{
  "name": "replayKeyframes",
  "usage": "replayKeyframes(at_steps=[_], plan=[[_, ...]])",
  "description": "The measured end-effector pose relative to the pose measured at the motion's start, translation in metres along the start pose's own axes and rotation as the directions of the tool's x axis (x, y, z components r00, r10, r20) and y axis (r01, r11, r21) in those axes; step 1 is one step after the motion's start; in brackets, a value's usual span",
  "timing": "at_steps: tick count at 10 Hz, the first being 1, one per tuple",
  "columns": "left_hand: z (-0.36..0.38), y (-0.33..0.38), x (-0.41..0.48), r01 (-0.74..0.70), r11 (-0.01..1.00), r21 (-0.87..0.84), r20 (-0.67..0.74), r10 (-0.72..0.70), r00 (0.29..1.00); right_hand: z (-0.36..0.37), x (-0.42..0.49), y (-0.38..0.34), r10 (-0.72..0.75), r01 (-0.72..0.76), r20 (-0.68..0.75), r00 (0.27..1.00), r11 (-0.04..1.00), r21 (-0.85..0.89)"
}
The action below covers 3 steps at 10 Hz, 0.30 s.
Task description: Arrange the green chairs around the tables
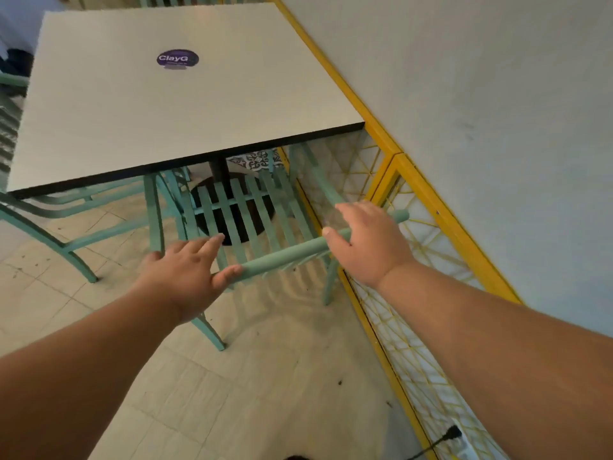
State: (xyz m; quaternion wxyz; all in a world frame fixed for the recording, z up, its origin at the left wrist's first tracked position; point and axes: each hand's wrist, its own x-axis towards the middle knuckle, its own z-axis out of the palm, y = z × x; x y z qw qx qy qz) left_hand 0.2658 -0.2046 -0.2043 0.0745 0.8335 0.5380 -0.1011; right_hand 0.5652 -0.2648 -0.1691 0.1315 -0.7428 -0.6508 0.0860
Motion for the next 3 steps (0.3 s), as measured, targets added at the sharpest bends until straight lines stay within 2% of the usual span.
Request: replayKeyframes(at_steps=[1,2,3], plan=[[-0.037,0.027,-0.007,-0.096,0.99,-0.103,-0.059,0.09,0.994,-0.05,-0.028,0.013,0.031,-0.032,-0.03,0.999,0.998,-0.057],[-0.096,0.063,-0.008,-0.214,0.955,-0.204,-0.207,0.172,0.963,-0.114,-0.054,0.023,0.134,-0.143,-0.098,0.986,0.985,-0.096],[-0.166,0.101,-0.015,-0.352,0.919,-0.179,-0.302,0.289,0.908,-0.172,-0.083,0.028,0.185,-0.218,-0.212,0.96,0.965,-0.144]])
